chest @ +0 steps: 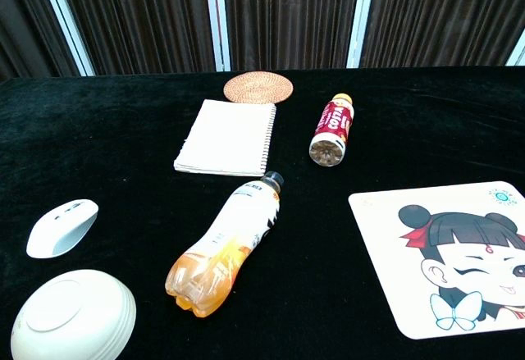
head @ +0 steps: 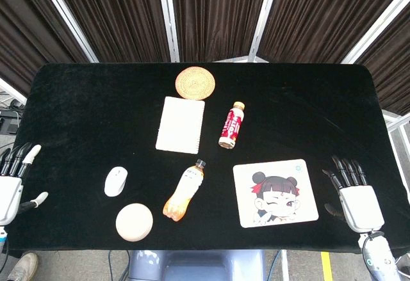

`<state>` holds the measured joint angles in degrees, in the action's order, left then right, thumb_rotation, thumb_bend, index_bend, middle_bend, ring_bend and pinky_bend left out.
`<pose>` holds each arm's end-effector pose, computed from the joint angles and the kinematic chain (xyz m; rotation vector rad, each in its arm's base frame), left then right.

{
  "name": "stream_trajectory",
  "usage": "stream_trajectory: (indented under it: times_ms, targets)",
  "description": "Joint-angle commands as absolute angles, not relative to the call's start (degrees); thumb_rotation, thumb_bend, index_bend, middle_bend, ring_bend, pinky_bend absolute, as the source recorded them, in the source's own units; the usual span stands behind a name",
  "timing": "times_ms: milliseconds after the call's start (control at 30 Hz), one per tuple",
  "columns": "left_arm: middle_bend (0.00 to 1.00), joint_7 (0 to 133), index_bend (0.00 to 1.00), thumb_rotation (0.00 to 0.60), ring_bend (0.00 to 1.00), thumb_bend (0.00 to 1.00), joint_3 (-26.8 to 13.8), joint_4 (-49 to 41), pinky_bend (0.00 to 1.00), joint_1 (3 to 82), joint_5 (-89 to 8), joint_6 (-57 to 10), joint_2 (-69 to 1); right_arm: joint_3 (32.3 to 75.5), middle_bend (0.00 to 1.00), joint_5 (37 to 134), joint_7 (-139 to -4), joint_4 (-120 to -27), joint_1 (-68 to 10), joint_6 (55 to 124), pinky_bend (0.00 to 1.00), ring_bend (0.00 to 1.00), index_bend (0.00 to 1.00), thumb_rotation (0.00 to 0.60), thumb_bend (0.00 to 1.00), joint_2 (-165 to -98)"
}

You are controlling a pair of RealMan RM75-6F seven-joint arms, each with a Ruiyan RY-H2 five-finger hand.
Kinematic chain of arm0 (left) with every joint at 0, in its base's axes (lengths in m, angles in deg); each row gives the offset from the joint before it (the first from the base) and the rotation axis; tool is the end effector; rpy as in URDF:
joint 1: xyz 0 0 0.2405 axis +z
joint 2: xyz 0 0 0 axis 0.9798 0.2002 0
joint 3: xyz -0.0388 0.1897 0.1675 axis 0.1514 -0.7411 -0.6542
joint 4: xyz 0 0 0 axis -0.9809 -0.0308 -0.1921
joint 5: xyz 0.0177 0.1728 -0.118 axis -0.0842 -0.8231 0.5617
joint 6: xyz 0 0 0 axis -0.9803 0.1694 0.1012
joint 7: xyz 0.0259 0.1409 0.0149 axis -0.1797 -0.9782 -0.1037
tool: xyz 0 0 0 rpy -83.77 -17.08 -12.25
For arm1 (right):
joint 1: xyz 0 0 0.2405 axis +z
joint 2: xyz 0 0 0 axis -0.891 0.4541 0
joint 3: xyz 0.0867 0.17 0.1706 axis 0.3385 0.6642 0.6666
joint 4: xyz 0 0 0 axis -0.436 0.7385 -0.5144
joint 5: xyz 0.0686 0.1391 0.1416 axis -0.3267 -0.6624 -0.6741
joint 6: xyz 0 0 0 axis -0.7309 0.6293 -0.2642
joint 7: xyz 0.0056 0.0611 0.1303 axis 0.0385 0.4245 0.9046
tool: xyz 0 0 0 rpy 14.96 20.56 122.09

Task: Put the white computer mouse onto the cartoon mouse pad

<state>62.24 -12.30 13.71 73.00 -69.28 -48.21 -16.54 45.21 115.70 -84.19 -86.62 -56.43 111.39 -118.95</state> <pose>-0.3018 0.1823 0.1566 -1.4394 -0.7613 -0.9146 -0.2970 -0.1848 0.1221 1.5452 -0.7011 0.8596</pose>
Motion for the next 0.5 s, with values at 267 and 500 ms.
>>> stream_trajectory:
  times_ms: [267,500]
  targets:
    - [0.00,61.3,0.00,0.600,0.00,0.04,-12.3,13.5,0.00,73.0,-69.6,-48.5,-17.0,45.1,0.00,115.9,-83.7,-86.6,-56.6,111.7,0.00,0.00,0.20,0.600,0.11,-118.8]
    - [0.00,61.4,0.00,0.600,0.00,0.04,-12.4,13.1,0.00,72.5,-69.9,-47.8,-17.0,45.3,0.00,115.5,-83.9,-87.0,-56.7,111.7,0.00,0.00,0.20,0.600,0.12,-118.6]
